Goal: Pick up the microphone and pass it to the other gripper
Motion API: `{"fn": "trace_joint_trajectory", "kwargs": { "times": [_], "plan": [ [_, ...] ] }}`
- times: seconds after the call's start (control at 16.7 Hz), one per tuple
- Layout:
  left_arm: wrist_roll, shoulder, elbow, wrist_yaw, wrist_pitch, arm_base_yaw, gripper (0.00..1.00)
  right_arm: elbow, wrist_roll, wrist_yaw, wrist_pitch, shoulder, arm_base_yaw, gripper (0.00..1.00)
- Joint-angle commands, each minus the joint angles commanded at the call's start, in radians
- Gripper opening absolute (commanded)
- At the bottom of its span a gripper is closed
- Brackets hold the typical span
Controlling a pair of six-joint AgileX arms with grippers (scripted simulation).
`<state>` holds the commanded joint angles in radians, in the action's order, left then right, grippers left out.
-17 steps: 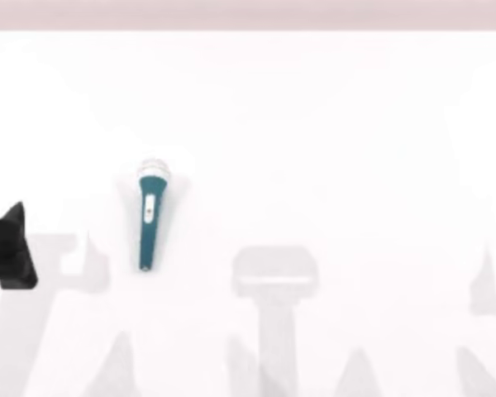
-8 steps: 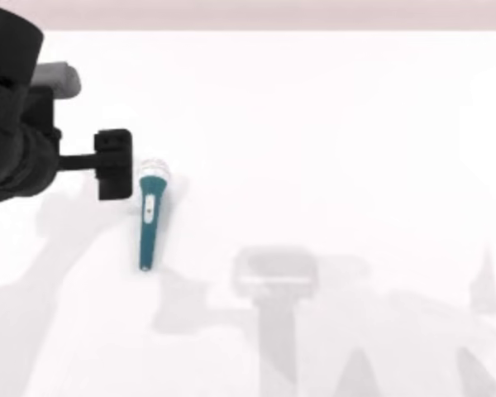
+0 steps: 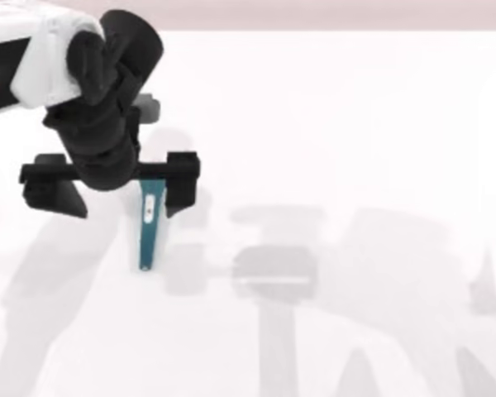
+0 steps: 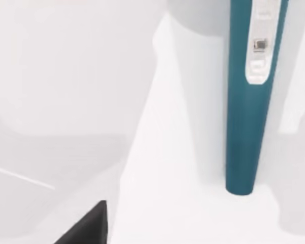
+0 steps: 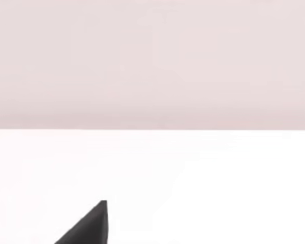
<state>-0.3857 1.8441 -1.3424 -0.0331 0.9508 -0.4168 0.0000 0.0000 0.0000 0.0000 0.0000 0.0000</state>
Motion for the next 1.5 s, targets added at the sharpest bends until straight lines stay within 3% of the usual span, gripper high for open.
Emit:
{"fn": "trace_joint_trajectory", "kwargs": {
  "times": [0.48, 0.96, 1.26, 1.5],
  "plan": [
    [-0.003, 0.035, -0.006, -0.001, 0.001, -0.001, 1.0, 0.0, 0.0, 0.0, 0.0, 0.0, 0.0, 1.0],
    [0.007, 0.202, 0.126, 0.0, -0.305, 0.005, 1.0, 0.0, 0.0, 0.0, 0.0, 0.0, 0.0, 1.0],
    [0.008, 0.221, 0.139, 0.001, -0.333, 0.005, 1.0, 0.0, 0.0, 0.0, 0.0, 0.0, 0.0, 1.0],
    [0.008, 0.221, 0.139, 0.001, -0.333, 0.005, 0.7, 0.0, 0.0, 0.0, 0.0, 0.0, 0.0, 1.0]
  ]
}}
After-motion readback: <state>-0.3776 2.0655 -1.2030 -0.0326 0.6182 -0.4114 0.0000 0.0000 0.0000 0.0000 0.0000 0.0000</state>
